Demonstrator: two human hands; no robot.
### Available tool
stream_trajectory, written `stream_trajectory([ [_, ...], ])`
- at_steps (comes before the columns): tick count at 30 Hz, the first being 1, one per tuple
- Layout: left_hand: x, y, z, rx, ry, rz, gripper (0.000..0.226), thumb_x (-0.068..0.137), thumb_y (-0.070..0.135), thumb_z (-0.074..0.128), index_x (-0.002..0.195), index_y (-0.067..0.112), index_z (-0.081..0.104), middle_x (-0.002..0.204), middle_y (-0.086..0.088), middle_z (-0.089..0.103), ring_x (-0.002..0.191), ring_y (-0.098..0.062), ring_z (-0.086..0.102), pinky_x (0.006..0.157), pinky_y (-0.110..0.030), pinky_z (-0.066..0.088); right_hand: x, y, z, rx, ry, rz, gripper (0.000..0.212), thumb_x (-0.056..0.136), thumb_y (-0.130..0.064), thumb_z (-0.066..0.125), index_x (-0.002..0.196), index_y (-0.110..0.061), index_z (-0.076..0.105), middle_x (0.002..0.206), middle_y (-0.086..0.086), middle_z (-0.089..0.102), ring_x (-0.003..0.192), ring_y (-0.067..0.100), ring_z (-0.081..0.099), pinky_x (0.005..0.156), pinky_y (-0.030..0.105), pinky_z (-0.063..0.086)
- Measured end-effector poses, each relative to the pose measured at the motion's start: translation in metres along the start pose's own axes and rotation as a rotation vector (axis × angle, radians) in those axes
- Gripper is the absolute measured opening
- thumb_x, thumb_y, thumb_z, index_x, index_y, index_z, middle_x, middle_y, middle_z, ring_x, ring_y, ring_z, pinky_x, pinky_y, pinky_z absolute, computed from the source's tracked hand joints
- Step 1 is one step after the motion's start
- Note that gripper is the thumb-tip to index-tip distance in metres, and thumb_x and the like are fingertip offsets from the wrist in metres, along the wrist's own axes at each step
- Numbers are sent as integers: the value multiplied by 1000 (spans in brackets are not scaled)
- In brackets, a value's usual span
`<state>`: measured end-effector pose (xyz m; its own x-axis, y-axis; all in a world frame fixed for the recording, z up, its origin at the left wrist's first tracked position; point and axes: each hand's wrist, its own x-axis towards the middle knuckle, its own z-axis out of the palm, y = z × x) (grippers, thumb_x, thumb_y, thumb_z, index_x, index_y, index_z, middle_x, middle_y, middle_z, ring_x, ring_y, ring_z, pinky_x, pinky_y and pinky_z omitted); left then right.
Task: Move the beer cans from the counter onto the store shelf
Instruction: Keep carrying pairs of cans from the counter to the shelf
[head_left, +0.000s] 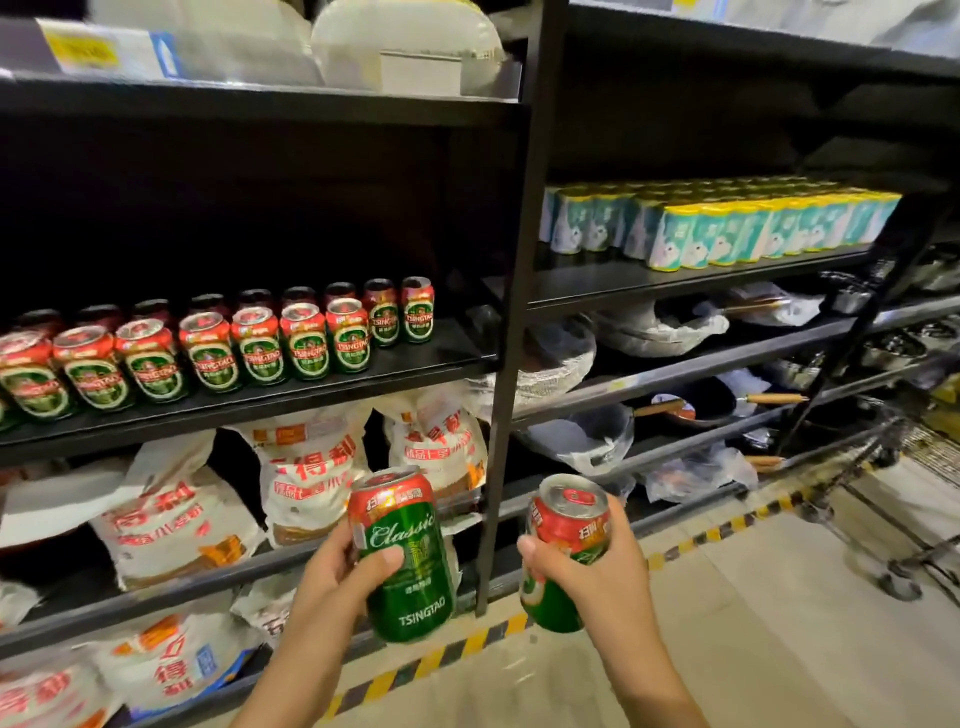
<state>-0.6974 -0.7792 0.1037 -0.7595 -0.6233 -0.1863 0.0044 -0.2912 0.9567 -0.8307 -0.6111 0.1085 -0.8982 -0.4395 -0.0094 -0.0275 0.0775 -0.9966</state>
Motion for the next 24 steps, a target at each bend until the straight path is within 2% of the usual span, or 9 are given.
stream_trajectory([
  [2, 21, 3, -3, -10, 49, 8, 72, 41, 35, 77, 110, 23, 59, 101, -3, 70, 96, -25, 66, 73, -37, 52, 24, 0, 6, 0, -43, 3, 56, 62, -15, 86, 104, -33, 54, 97, -7, 64, 84, 3, 63, 69, 16, 49],
  [6, 67, 9, -15, -23, 122, 22, 61, 55, 21, 77, 113, 20, 58, 109, -8, 67, 100, -26, 64, 77, -39, 50, 75, 1, 27, 5, -98, 3, 55, 63, -15, 86, 105, -31, 55, 97, -5, 66, 80, -2, 63, 65, 12, 49],
  [9, 106, 15, -22, 2, 153, 46, 71, 43, 41, 74, 110, 24, 59, 103, -4, 70, 97, -24, 65, 76, -39, 52, 117, -1, 46, 1, -148, -15, 54, 63, -12, 86, 105, -26, 55, 96, -3, 67, 79, -1, 64, 64, 9, 48],
  [12, 146, 23, -28, 28, 169, 85, 75, 43, 45, 74, 113, 28, 58, 103, 0, 70, 97, -19, 65, 78, -37, 52, 159, -5, 69, -10, -202, -22, 56, 63, -9, 85, 107, -25, 55, 97, -3, 67, 81, -1, 64, 65, 9, 48],
  [14, 174, 31, -29, 58, 164, 110, 63, 55, 34, 80, 113, 29, 57, 103, 2, 69, 97, -16, 65, 76, -32, 52, 188, -9, 85, -4, -236, -26, 54, 63, -8, 85, 105, -25, 56, 95, -3, 68, 81, 3, 66, 66, 11, 49],
  [16, 205, 37, -30, 97, 172, 130, 45, 73, 20, 76, 113, 30, 56, 105, 4, 68, 99, -15, 64, 78, -32, 51, 217, -10, 99, -9, -251, -42, 54, 63, -10, 86, 105, -24, 56, 95, -1, 69, 83, 8, 67, 69, 16, 52],
  [17, 220, 39, -31, 125, 176, 137, 45, 77, 19, 74, 115, 30, 55, 106, 4, 68, 100, -15, 63, 82, -34, 51, 230, -9, 105, -16, -247, -49, 55, 63, -11, 86, 106, -24, 55, 96, 0, 68, 84, 9, 67, 70, 19, 53],
  [21, 269, 47, -33, 230, 193, 177, 51, 75, 22, 76, 119, 32, 53, 109, 9, 66, 102, -10, 62, 89, -37, 49, 271, -4, 125, -24, -221, -61, 54, 64, -15, 86, 107, -23, 54, 96, -1, 67, 84, 8, 67, 69, 19, 52],
  [24, 293, 52, -25, 267, 207, 212, 45, 75, 10, 74, 108, 35, 54, 101, 13, 67, 92, 1, 63, 79, -21, 50, 294, -2, 134, -40, -230, -73, 50, 65, -15, 85, 104, -23, 55, 92, -2, 68, 82, 8, 67, 68, 15, 50],
])
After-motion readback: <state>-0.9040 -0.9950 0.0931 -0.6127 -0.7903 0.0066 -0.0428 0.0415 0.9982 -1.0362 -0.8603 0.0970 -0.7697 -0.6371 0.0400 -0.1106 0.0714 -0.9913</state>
